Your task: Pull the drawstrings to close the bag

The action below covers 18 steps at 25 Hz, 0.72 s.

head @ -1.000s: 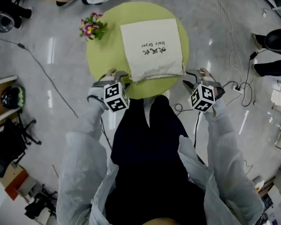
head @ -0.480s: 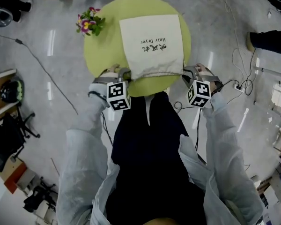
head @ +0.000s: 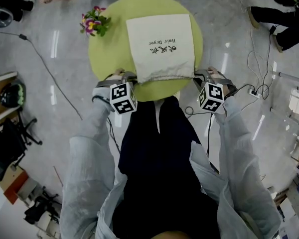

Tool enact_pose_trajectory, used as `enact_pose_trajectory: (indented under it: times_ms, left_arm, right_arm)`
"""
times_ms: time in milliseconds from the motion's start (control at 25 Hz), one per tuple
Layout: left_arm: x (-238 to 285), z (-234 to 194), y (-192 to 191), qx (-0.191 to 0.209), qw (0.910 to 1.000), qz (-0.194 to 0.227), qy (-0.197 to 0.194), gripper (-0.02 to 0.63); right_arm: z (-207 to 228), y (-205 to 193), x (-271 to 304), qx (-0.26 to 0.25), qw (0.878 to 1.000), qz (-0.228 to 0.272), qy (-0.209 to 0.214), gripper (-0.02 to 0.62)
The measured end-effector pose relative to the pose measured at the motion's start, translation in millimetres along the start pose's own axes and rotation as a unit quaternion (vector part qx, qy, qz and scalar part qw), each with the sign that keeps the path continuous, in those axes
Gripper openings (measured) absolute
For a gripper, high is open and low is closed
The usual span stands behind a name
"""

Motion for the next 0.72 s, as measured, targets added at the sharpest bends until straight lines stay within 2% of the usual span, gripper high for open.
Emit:
enact_pose_trajectory:
  times_ms: [40,240,440,720]
  left_arm:
    - [0.2,-2.4,-1.9,0.0,1.0,-0.004,-0.007,0.032]
    - [-3.1,-4.2,-1.0,0.009,0.9998,-0.012,-0.013,0.031]
    - [-18.9,4.0,1.6,-0.01,0.9999,0.003,-0.012,0.029]
    - [-30.0,7.0,1.7,-0.024,0.9988,-0.034,0.028,0.031]
  right_arm:
    - [0.6,-0.8,0.6,-0.001,1.0,-0.005,-0.001,0.033]
    - [0.0,-3.1,1.3,-0.001,1.0,-0.015,-0.009,0.023]
    - [-3.1,-1.3,-6.1,0.015,0.999,-0.016,-0.026,0.021]
    - [-9.6,2.0,-15.1,0.016,0.999,-0.024,-0.037,0.021]
Point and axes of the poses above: the fingertips, and each gripper's own axes: x forward along the fingers, z to its right, y out of its top, the point moved 6 cm from there along -x, backward along the fingers, and after that the axes turned 6 degrees about x, right-handed, at the moved point
